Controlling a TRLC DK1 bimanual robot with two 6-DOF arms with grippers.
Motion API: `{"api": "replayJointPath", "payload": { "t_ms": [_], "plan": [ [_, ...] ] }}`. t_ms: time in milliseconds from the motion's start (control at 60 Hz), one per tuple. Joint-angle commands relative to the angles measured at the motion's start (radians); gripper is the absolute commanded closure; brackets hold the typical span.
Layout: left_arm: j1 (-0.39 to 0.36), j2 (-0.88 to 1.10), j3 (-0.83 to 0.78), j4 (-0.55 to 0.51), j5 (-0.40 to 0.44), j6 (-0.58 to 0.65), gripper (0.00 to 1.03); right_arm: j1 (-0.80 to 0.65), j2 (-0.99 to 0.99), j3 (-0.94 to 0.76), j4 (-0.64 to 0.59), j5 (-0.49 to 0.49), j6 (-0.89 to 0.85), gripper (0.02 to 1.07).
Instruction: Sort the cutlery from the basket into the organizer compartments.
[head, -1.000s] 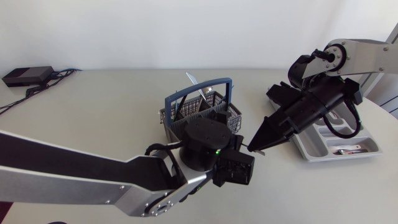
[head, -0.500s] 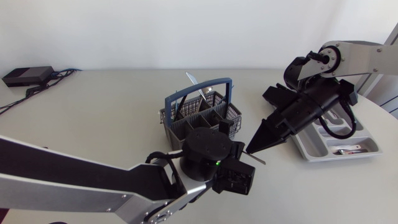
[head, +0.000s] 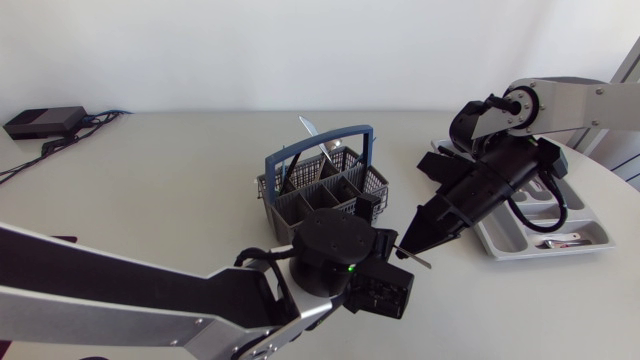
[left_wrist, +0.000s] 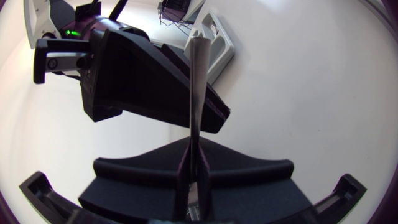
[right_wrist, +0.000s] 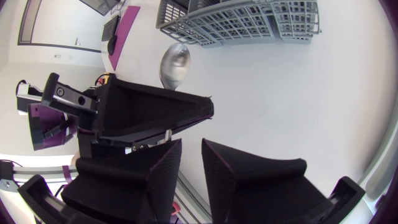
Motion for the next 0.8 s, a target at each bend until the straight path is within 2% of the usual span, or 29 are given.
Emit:
{"api": "replayJointPath", "payload": {
  "t_ms": [0,467,783],
  "plan": [
    [-0.01,0.016,-0.023,0.02,0.004,0.035,1.0,-0.006,-0.008,0.0,-0.001,0.004,0.031,0.65],
    [-0.012,0.024,-0.032,0.031,0.004,0.035,1.0,-0.021,-0.064,0.034,-0.002,0.015,0.066,0.63],
    [-0.015,0.032,-0.029,0.041,0.002,0.036,1.0,0.019,-0.092,-0.02,-0.002,0.015,0.07,0.64]
  ]
}}
